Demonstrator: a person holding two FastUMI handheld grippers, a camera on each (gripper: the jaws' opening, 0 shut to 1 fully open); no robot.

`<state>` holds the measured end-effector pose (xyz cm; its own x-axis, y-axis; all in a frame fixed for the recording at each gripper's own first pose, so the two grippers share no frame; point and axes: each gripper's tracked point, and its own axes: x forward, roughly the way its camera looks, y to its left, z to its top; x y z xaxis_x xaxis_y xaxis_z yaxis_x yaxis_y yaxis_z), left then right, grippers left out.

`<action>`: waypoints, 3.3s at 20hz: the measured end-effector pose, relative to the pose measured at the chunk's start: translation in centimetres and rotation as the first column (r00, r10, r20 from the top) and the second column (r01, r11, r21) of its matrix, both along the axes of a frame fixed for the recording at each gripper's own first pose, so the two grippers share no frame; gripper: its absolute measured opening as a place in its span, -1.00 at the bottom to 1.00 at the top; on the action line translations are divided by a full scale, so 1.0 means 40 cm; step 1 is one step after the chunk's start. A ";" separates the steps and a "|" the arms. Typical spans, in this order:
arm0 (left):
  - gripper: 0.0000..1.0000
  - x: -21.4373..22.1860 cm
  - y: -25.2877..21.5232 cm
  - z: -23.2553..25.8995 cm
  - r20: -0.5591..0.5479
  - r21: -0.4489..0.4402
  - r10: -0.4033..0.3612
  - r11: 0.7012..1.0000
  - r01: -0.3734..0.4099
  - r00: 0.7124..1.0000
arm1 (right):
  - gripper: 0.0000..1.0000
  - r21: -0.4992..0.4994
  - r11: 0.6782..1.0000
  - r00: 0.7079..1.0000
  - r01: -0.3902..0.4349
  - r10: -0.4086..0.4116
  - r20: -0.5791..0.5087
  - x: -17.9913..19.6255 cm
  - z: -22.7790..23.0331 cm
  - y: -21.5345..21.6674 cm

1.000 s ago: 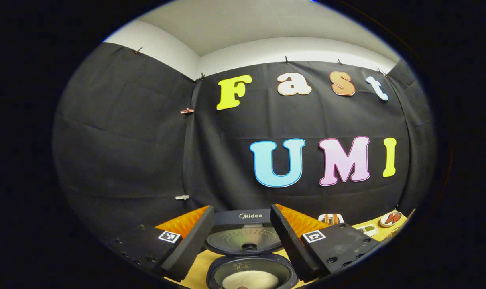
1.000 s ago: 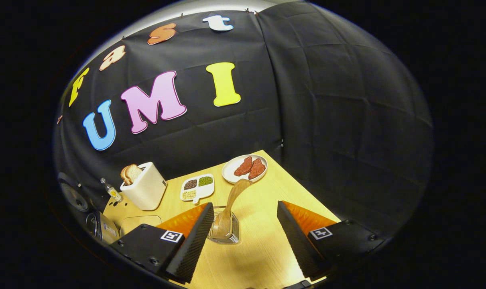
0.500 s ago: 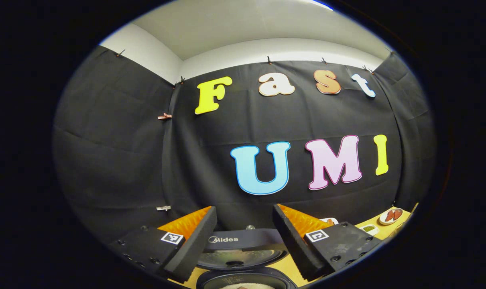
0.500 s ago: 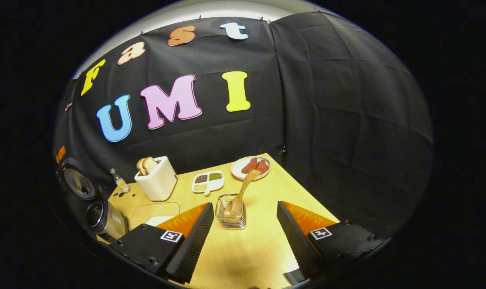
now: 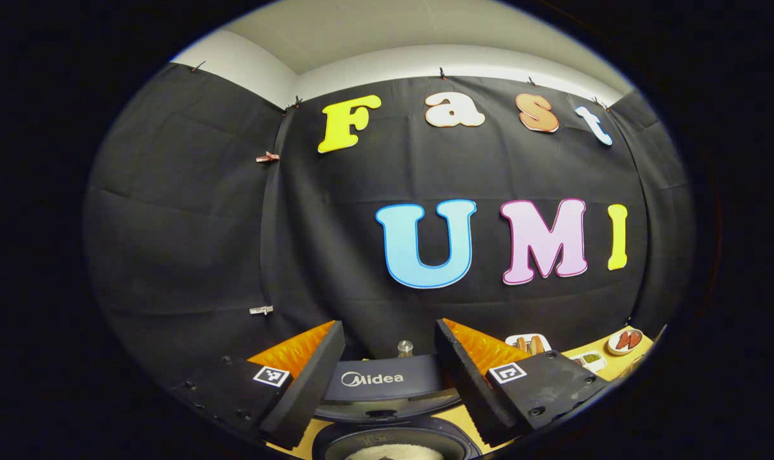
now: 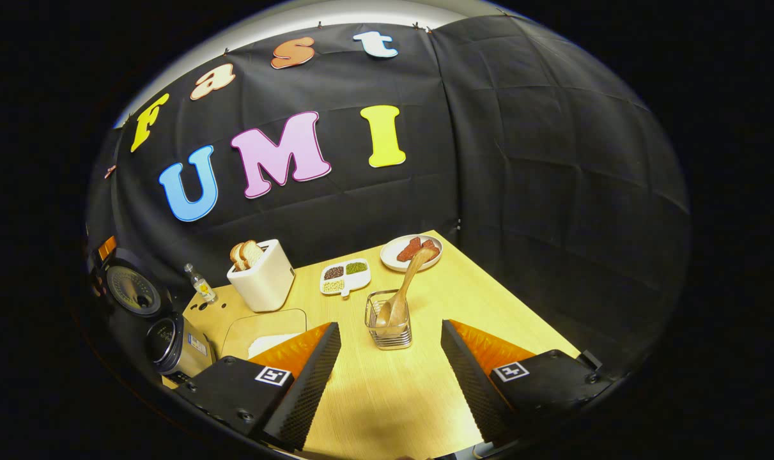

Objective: Close the left gripper, press the button to open the rice cooker; take a wooden spoon from the chopstick holder with the right hand, scoop a spoonful of rice and pour it into the rice cooker, then put the wooden spoon back into the chopstick holder.

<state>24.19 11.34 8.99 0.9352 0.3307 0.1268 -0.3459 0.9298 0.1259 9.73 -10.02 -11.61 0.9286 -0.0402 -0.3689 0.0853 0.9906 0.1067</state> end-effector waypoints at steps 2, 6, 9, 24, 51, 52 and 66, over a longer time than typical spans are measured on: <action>0.97 -0.018 -0.011 -0.015 -0.040 -0.014 0.007 1.000 -0.008 0.999 | 0.97 -0.004 1.000 1.000 -0.015 0.015 -0.005 0.004 -0.012 0.015; 0.97 -0.084 -0.041 -0.066 -0.122 -0.098 0.022 0.995 -0.034 0.992 | 0.97 -0.004 0.997 0.997 -0.072 0.072 -0.021 0.015 -0.030 0.059; 0.97 -0.133 -0.066 -0.118 -0.178 -0.183 0.031 0.981 -0.064 0.984 | 0.97 -0.002 0.994 0.993 -0.113 0.113 -0.041 0.022 -0.048 0.084; 0.89 -0.285 -0.149 -0.497 -0.334 -0.211 0.064 0.967 -0.141 0.940 | 0.97 -0.027 0.955 0.954 -0.295 0.293 -0.070 0.047 -0.070 0.184; 0.90 -0.382 -0.506 -0.180 -0.060 -0.141 -0.056 0.989 0.047 0.997 | 0.97 -0.126 0.926 0.891 -0.356 0.377 0.252 0.107 0.213 0.103; 0.89 -0.395 -0.537 -0.173 -0.056 -0.138 -0.098 0.986 0.089 0.994 | 0.97 -0.118 0.937 0.898 -0.330 0.349 0.266 0.081 0.229 0.092; 0.89 -0.616 -0.559 -0.119 -0.032 -0.106 -0.305 0.948 0.300 0.952 | 0.96 -0.133 0.981 0.913 -0.144 0.183 0.365 -0.280 0.363 0.007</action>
<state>-0.44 -11.04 4.23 0.9974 0.0400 0.0605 -0.0424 0.9984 0.0376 -1.47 -9.74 2.90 0.9944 0.1054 0.0041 -0.1054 0.9944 -0.0020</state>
